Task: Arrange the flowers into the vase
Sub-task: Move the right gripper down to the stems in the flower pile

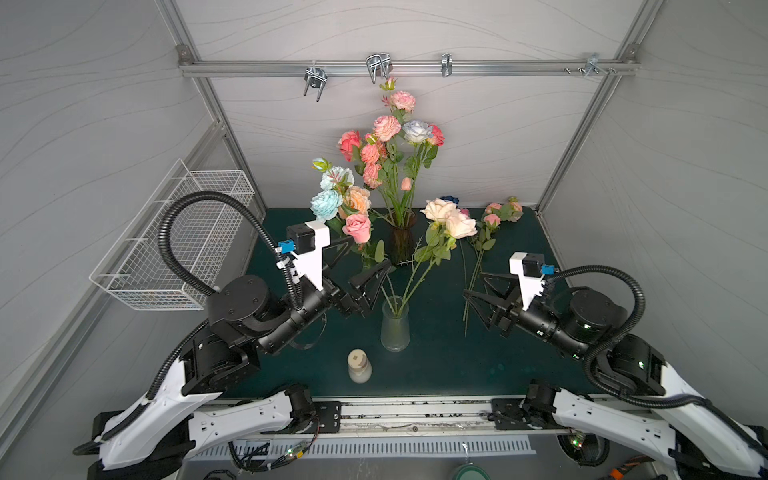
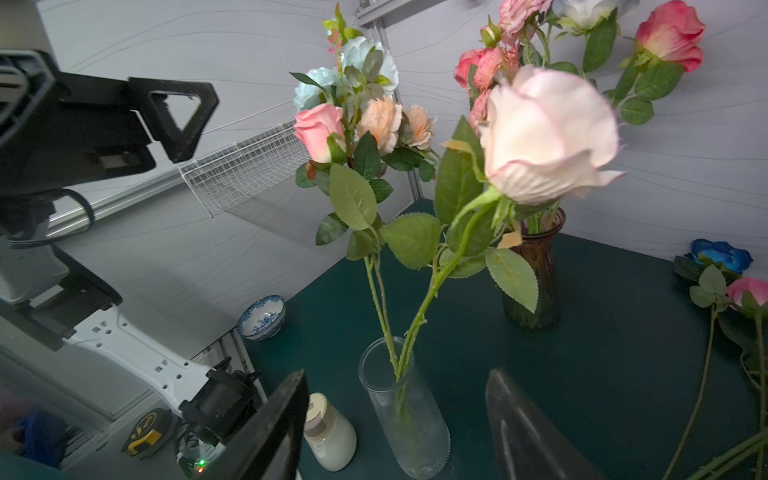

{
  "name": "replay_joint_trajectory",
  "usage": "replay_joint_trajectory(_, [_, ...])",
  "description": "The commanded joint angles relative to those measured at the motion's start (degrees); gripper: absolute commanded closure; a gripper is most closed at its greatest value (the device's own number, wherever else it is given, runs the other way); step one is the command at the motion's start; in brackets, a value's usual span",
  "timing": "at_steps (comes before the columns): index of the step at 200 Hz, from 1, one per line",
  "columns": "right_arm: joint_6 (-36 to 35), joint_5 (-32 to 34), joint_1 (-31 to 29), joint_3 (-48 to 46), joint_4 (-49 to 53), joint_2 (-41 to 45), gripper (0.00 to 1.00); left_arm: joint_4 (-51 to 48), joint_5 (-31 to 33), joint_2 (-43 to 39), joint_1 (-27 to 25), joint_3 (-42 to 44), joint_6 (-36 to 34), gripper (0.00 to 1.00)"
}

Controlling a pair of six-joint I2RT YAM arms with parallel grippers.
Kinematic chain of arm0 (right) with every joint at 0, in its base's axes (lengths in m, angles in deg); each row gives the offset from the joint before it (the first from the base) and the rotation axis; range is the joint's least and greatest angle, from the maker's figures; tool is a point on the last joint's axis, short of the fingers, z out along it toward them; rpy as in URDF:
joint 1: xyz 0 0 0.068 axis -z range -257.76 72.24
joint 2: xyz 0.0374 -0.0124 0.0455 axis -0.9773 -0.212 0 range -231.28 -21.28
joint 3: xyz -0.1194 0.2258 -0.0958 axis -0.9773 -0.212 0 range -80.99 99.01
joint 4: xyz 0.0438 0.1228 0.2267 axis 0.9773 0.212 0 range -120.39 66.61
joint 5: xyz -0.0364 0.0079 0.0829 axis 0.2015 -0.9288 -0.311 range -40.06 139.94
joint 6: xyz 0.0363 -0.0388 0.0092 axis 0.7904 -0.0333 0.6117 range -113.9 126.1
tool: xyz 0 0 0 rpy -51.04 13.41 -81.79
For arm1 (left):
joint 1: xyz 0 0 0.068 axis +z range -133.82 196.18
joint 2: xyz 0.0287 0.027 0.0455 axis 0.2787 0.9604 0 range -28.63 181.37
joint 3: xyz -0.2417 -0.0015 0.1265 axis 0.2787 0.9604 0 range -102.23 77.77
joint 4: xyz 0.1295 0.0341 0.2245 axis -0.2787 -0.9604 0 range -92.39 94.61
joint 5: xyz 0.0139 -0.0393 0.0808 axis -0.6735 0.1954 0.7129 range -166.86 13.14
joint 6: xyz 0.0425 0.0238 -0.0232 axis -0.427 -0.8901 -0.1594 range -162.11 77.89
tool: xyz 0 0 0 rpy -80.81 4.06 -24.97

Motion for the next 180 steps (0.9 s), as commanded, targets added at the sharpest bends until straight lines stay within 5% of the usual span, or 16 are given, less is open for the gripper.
replay_joint_trajectory(1, [2.15, 4.1, 0.26, -2.88, 1.81, 0.61, 0.31, 4.18, -1.85, -2.18, -0.23, 2.27, 2.13, 0.0])
replay_joint_trajectory(48, [9.31, 8.81, 1.52, -17.02, 0.44, 1.5, 0.39, 3.05, -0.68, -7.52, -0.23, 7.65, 4.54, 0.01])
replay_joint_trajectory(76, [11.78, 4.75, 11.45, -22.02, -1.19, -3.02, 0.45, 3.3, 0.72, -11.35, -0.23, 11.42, 6.08, 0.01])
replay_joint_trajectory(101, [15.26, -10.54, 29.68, -23.59, -6.66, -12.14, 0.51, 2.13, 0.95, -13.02, -0.23, 12.74, 7.23, 0.02])
replay_joint_trajectory(117, [17.69, -14.56, 37.2, -22.18, -9.66, -20.57, 0.52, 1.39, 0.73, -13.21, -0.17, 13.34, 7.92, 0.02])
replay_joint_trajectory(180, [22.36, -10.05, 44.74, -8.75, -14.24, -49.71, 0.53, -0.01, -0.52, -13.74, -0.2, 14.07, 9.81, 0.02])
